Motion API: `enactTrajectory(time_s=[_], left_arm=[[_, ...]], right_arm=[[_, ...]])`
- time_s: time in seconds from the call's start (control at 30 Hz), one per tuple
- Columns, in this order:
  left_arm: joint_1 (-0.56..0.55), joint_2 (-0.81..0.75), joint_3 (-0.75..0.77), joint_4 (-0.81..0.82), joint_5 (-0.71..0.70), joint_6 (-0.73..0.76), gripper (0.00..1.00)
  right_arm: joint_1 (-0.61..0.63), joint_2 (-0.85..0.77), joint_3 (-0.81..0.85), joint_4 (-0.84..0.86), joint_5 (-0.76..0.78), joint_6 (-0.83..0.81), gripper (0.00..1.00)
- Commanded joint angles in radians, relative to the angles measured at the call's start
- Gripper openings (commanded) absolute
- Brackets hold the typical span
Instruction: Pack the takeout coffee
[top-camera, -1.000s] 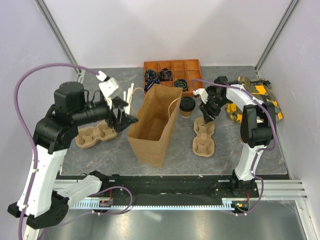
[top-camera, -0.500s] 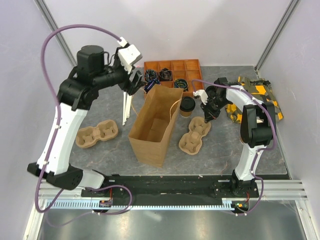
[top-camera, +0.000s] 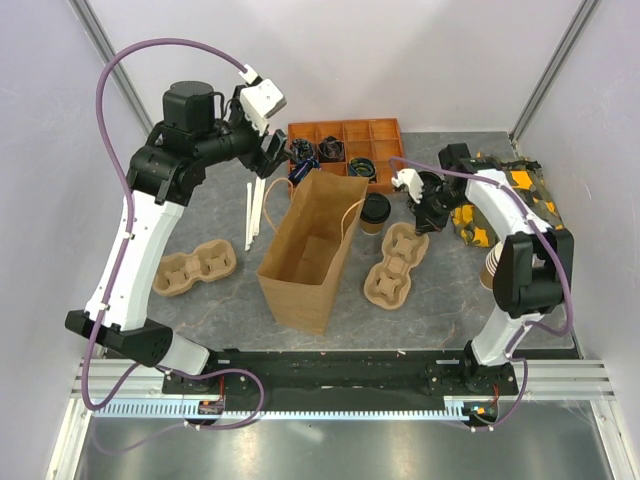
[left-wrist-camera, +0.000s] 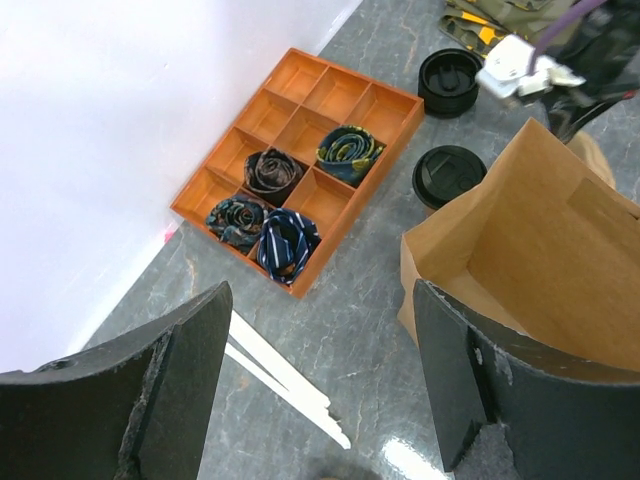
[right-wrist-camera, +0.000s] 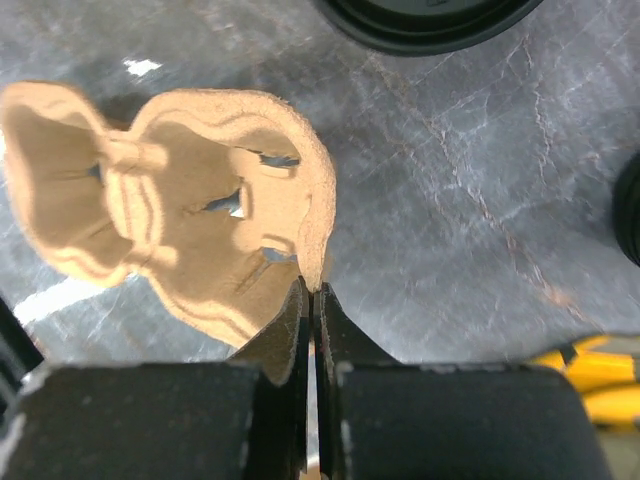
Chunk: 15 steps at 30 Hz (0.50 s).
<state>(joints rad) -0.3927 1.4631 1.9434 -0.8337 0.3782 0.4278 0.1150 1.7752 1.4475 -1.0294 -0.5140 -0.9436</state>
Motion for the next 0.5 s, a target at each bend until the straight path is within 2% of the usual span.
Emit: enactTrajectory(time_s=[0.0, 0.23, 0.47], left_arm=[[0.011, -0.001, 0.002, 0.033, 0.067, -0.020, 0.81], [0.011, 0.054, 0.000, 0.024, 0.122, 0.035, 0.79], [0.011, 0.052, -0.008, 0.094, 0.136, -0.033, 0.79]], right_arm=[[-0.006, -0.117, 0.083, -0.101, -0.015, -0.075, 0.00], [-0.023, -0.295, 0.203, -0.130, -0.017, -0.041, 0.00], [-0.026, -0.422, 0.358, -0.091, 0.015, 0.060, 0.00]])
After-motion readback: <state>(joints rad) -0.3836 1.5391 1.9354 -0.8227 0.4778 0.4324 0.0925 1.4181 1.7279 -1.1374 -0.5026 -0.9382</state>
